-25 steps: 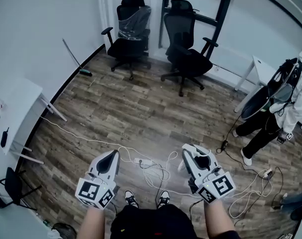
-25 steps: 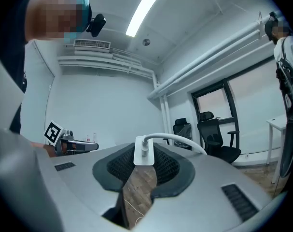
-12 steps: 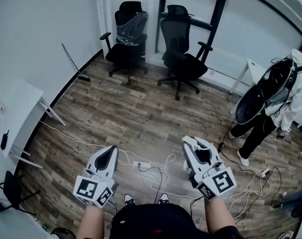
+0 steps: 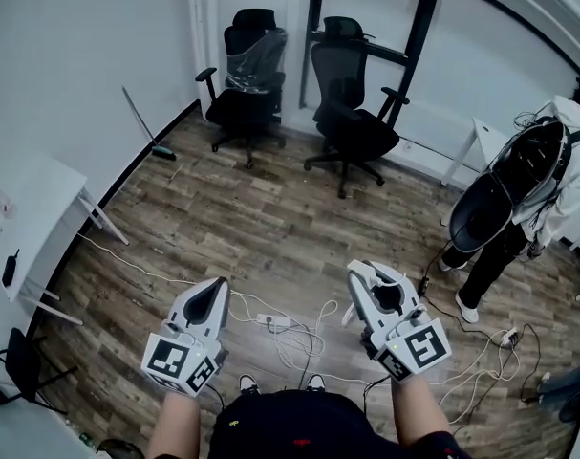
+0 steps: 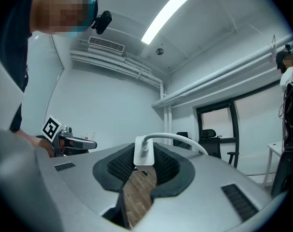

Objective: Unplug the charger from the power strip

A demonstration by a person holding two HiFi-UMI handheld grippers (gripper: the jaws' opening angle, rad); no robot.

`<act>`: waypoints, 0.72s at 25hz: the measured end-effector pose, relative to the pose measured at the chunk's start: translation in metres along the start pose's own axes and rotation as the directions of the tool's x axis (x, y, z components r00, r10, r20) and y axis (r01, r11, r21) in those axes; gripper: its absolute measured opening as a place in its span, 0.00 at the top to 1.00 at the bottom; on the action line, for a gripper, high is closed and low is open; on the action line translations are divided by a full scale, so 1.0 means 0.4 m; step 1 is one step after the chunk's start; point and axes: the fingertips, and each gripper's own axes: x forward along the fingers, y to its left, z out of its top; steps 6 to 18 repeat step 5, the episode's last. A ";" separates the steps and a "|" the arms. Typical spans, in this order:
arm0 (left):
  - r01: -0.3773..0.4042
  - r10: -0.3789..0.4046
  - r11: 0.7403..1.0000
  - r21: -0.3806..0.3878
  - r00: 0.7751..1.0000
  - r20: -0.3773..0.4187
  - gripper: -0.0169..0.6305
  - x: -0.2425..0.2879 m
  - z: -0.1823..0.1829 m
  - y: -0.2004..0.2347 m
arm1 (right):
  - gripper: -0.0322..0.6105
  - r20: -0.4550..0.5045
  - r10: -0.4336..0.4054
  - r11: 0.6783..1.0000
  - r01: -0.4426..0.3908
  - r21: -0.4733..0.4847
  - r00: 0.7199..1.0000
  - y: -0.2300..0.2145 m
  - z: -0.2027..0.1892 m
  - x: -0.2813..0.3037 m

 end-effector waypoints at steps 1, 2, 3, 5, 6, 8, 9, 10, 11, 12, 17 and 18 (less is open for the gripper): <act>0.002 -0.002 1.000 0.001 1.000 -0.001 0.95 -0.004 0.002 -0.001 | 0.79 -0.006 -0.002 1.000 0.002 -0.005 1.000 0.003 -0.001 -0.002; 0.003 -0.003 1.000 0.002 1.000 -0.002 0.95 -0.009 0.005 -0.003 | 0.79 -0.012 -0.005 1.000 0.005 -0.010 1.000 0.007 0.000 -0.005; 0.004 -0.004 1.000 0.004 1.000 -0.002 0.95 -0.015 0.008 -0.005 | 0.79 -0.016 -0.006 1.000 0.006 -0.015 1.000 0.011 0.000 -0.008; 0.008 -0.008 1.000 0.008 1.000 -0.001 0.95 -0.026 0.014 -0.009 | 0.79 -0.022 -0.008 1.000 0.008 -0.025 1.000 0.020 0.004 -0.013; 0.008 -0.008 1.000 0.008 1.000 -0.001 0.95 -0.026 0.014 -0.009 | 0.79 -0.022 -0.008 1.000 0.008 -0.025 1.000 0.020 0.004 -0.013; 0.008 -0.008 1.000 0.008 1.000 -0.001 0.95 -0.026 0.014 -0.009 | 0.79 -0.022 -0.008 1.000 0.008 -0.025 1.000 0.020 0.004 -0.013; 0.008 -0.008 1.000 0.008 1.000 -0.001 0.95 -0.026 0.014 -0.009 | 0.79 -0.022 -0.008 1.000 0.008 -0.025 1.000 0.020 0.004 -0.013; 0.008 -0.008 1.000 0.008 1.000 -0.001 0.95 -0.026 0.014 -0.009 | 0.79 -0.022 -0.008 1.000 0.008 -0.025 1.000 0.020 0.004 -0.013; 0.008 -0.008 1.000 0.008 1.000 -0.001 0.95 -0.026 0.014 -0.009 | 0.79 -0.022 -0.008 1.000 0.008 -0.025 1.000 0.020 0.004 -0.013; 0.008 -0.008 1.000 0.008 1.000 -0.001 0.95 -0.026 0.014 -0.009 | 0.79 -0.022 -0.008 1.000 0.008 -0.025 1.000 0.020 0.004 -0.013; 0.008 -0.008 1.000 0.008 1.000 -0.001 0.95 -0.026 0.014 -0.009 | 0.79 -0.022 -0.008 1.000 0.008 -0.025 1.000 0.020 0.004 -0.013; 0.008 -0.008 1.000 0.008 1.000 -0.001 0.95 -0.026 0.014 -0.009 | 0.79 -0.022 -0.008 1.000 0.008 -0.025 1.000 0.020 0.004 -0.013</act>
